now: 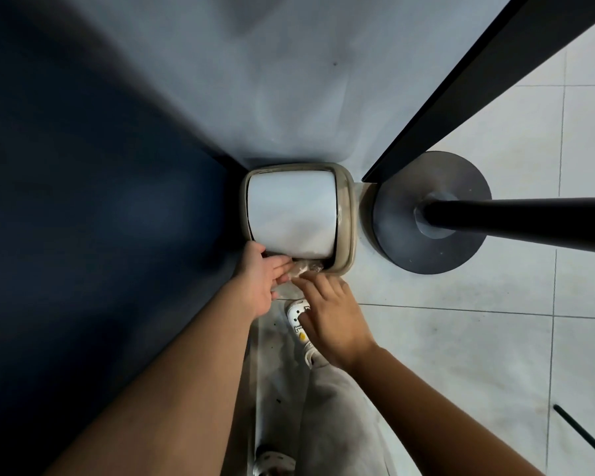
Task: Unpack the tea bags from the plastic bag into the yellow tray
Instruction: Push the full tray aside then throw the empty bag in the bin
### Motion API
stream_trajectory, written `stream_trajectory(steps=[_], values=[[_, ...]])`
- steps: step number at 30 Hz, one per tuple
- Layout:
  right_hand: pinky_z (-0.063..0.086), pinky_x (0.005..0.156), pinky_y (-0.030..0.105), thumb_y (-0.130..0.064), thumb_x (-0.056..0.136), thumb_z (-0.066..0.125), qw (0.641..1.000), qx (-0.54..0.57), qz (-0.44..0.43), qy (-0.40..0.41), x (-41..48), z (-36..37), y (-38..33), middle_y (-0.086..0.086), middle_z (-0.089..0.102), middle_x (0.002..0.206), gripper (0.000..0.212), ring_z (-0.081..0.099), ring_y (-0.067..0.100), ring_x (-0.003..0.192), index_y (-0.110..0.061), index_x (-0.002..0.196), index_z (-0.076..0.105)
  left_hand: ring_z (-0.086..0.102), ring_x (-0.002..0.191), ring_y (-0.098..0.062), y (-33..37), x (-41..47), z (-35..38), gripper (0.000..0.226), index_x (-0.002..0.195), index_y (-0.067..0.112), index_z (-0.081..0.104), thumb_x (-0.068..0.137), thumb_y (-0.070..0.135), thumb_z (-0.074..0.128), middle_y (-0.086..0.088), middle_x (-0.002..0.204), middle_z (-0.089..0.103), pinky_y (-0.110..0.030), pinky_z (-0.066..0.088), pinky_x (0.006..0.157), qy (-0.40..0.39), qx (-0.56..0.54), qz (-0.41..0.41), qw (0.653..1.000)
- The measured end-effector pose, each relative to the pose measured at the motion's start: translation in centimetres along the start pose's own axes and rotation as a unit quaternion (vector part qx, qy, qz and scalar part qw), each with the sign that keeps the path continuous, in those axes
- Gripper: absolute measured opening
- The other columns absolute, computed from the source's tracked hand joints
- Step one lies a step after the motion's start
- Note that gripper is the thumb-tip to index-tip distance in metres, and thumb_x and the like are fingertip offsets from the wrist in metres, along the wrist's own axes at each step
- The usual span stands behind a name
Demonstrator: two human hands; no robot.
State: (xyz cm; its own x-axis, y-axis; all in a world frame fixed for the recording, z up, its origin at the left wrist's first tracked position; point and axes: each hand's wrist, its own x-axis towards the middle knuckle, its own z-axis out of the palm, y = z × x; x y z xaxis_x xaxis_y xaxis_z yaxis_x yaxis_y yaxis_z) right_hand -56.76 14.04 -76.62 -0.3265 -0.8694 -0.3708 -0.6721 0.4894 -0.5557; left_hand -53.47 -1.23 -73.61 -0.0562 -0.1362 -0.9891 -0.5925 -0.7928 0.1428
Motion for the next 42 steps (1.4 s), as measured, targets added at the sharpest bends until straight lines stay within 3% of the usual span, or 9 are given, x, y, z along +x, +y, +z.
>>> stream_trajectory(steps=[5,8,11,16,21,24,31,38,42], values=[[0.023,0.118,0.043,-0.047,0.081,0.032,0.991,-0.106,-0.017,-0.083,0.7,1.4,0.3,0.009,0.049,0.146,0.074,0.043,0.023,0.138,-0.008,0.141,0.049,0.050,0.067,-0.013,0.4,-0.2,0.7,0.052,0.116,0.004,0.066,0.099,0.035,0.028,-0.009,0.121,0.068,-0.027,0.033,0.060,0.094,0.041,0.066,0.993],[0.015,0.120,0.042,-0.055,0.078,0.014,0.988,-0.095,-0.001,-0.124,2.1,1.1,-0.5,0.008,0.033,0.157,0.088,0.028,0.024,0.146,-0.009,0.152,0.031,0.067,0.089,-0.024,-1.1,-0.6,-0.9,0.038,0.077,0.017,0.069,0.092,0.033,0.038,-0.006,0.105,0.075,-0.032,0.054,0.080,0.241,0.097,0.153,0.953],[0.013,0.118,0.040,-0.061,0.072,0.008,0.983,-0.099,0.028,-0.149,3.8,1.1,-1.3,0.005,0.034,0.154,0.096,0.028,0.023,0.142,-0.012,0.152,0.026,0.066,0.102,-0.027,-3.0,-1.8,-1.1,0.043,0.093,0.019,0.076,0.076,0.038,0.042,-0.005,0.108,0.074,-0.041,0.052,0.096,0.244,0.087,0.172,0.951],[0.019,0.115,0.038,-0.058,0.086,0.048,0.981,-0.057,0.057,-0.177,6.1,1.1,-0.8,0.006,0.041,0.148,0.077,0.036,0.024,0.137,-0.013,0.147,0.034,0.060,0.113,-0.035,-4.3,-1.3,-1.1,0.033,0.113,0.009,0.069,0.096,0.016,0.042,-0.013,0.123,0.066,-0.044,0.050,0.095,0.341,0.074,0.156,0.924],[0.045,0.093,0.037,-0.028,0.086,0.055,0.994,0.089,0.045,-0.051,3.3,-0.2,0.5,0.007,0.057,0.128,0.044,0.053,0.029,0.115,-0.012,0.127,0.056,0.061,0.075,-0.019,-4.0,-0.5,-0.8,0.028,0.077,0.014,0.056,0.100,0.012,0.040,-0.005,0.085,0.060,-0.028,0.047,0.068,0.233,-0.090,0.057,0.967],[0.048,0.083,0.038,-0.023,0.081,0.052,0.996,0.086,-0.024,0.027,1.3,0.3,0.3,0.007,0.059,0.110,0.035,0.055,0.028,0.100,-0.010,0.112,0.063,0.058,0.084,-0.022,-3.4,-0.9,-0.4,0.028,0.079,0.008,0.057,0.101,0.009,0.039,-0.002,0.081,0.055,-0.022,0.042,0.064,0.220,-0.119,0.067,0.966],[0.011,0.120,0.036,-0.031,0.083,0.050,0.997,0.011,-0.035,-0.069,1.9,1.3,0.8,0.006,0.039,0.153,0.069,0.035,0.022,0.141,-0.014,0.149,0.038,0.056,0.104,-0.018,-2.2,-1.0,0.9,0.031,0.107,0.002,0.065,0.097,0.002,0.036,-0.006,0.104,0.063,-0.028,0.044,0.087,0.136,-0.094,0.064,0.984],[0.020,0.114,0.038,-0.054,0.089,0.034,0.989,-0.066,0.019,-0.129,4.6,1.8,0.7,-0.001,0.045,0.147,0.068,0.038,0.021,0.135,-0.020,0.147,0.036,0.052,0.122,-0.018,-1.4,0.6,1.3,0.046,0.133,0.015,0.055,0.096,0.022,0.028,-0.002,0.144,0.053,-0.034,0.028,0.094,0.059,-0.044,0.019,0.997],[0.025,0.111,0.036,-0.053,0.089,0.047,0.989,-0.050,0.023,-0.134,5.3,1.9,0.2,0.003,0.052,0.140,0.061,0.044,0.022,0.131,-0.019,0.139,0.045,0.061,0.094,-0.017,-2.0,0.2,0.8,0.042,0.120,0.004,0.065,0.099,0.018,0.031,-0.008,0.129,0.065,-0.031,0.041,0.081,0.159,-0.042,0.047,0.985]])
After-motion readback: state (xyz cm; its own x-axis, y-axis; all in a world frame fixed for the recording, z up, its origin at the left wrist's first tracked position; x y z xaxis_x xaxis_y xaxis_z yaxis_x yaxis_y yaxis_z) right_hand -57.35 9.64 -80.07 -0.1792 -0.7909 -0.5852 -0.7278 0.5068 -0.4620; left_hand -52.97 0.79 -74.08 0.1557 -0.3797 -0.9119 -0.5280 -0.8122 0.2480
